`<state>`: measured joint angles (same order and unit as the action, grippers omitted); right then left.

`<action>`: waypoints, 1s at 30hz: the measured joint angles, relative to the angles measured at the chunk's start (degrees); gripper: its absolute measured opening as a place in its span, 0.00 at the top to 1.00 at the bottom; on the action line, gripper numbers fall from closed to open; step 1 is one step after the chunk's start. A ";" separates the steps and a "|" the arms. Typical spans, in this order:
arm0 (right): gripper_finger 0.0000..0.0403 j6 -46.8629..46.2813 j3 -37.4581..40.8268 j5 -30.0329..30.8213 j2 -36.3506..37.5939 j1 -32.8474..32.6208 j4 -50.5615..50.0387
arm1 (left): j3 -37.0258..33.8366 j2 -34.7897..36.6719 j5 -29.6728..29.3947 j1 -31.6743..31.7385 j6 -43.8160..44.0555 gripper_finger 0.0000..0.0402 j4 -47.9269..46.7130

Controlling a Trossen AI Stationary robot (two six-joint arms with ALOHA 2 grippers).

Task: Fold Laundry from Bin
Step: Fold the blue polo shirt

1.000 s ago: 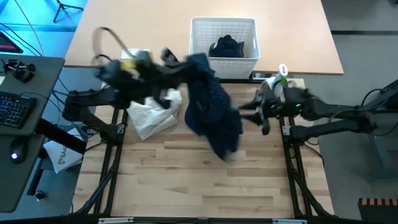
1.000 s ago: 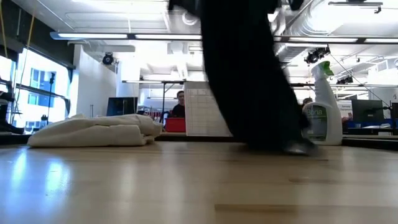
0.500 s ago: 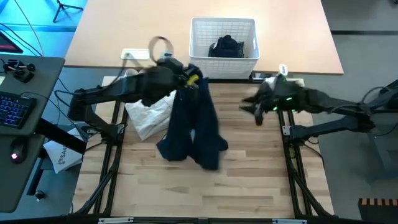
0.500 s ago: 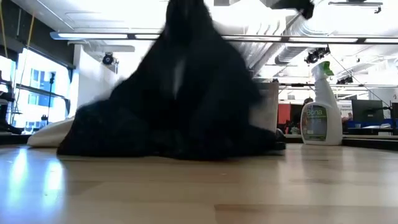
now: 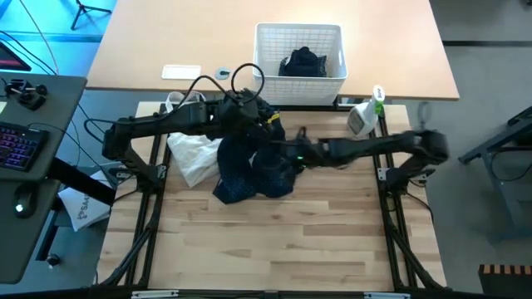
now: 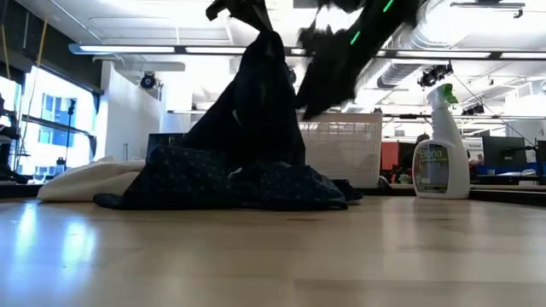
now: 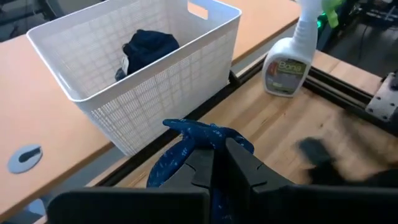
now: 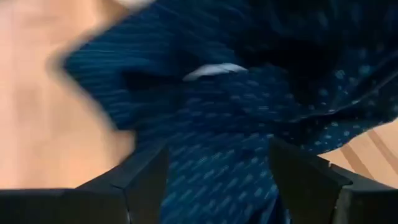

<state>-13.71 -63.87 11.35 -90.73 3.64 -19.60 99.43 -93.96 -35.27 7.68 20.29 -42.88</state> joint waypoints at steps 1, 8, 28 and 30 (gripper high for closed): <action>0.36 -1.52 0.04 1.44 -2.72 1.02 2.40 | 0.01 0.16 0.28 0.00 -0.22 0.98 -0.07; 0.50 -14.24 0.07 5.17 -12.74 8.23 11.77 | 0.03 1.59 2.79 -0.15 -1.00 0.98 -0.53; 0.98 -28.48 -0.06 -61.88 25.24 11.09 8.34 | 0.03 20.20 54.32 -6.14 13.77 0.98 3.47; 0.99 -35.25 -0.20 -65.01 29.18 10.60 18.87 | 0.03 22.01 57.33 -6.89 15.54 0.98 10.93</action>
<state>-48.96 -64.07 -53.66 -61.55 14.24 -0.73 99.46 -71.96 22.06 0.79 35.83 -31.95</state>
